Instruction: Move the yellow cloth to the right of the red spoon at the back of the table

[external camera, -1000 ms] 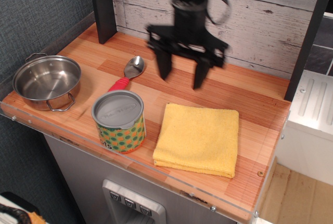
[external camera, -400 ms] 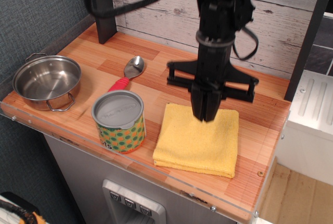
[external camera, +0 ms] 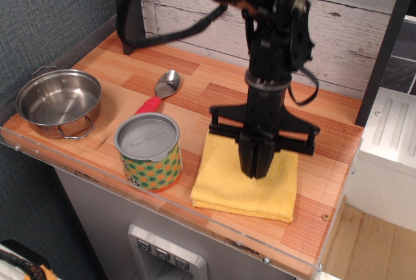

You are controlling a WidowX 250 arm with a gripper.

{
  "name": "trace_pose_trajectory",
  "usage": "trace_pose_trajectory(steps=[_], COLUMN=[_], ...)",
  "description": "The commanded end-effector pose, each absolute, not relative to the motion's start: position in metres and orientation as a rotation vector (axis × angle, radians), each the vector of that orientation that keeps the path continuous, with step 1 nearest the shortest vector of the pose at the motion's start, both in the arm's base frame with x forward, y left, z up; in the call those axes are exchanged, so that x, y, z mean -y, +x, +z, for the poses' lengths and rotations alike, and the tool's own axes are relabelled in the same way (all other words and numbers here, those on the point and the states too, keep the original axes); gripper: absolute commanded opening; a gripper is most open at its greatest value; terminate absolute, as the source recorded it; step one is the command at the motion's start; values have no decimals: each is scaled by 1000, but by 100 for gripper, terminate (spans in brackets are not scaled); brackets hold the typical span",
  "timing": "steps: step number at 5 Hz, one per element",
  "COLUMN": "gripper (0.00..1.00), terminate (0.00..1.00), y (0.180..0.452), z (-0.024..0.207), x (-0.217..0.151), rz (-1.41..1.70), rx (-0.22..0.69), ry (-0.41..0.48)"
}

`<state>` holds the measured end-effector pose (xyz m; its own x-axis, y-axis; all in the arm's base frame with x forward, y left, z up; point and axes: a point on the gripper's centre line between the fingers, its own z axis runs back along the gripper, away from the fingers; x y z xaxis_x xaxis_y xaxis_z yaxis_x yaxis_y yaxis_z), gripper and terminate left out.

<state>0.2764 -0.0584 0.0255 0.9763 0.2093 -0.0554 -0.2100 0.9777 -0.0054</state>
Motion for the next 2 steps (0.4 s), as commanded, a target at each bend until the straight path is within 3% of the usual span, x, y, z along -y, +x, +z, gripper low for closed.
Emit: trace_pose_trajectory(steps=[1,2], gripper=[0,0], terminate=[0,0], y=[285,294], z=[20,17], x=[56,52], rz=[215,130], rx=[-8,10], ry=[-16,14])
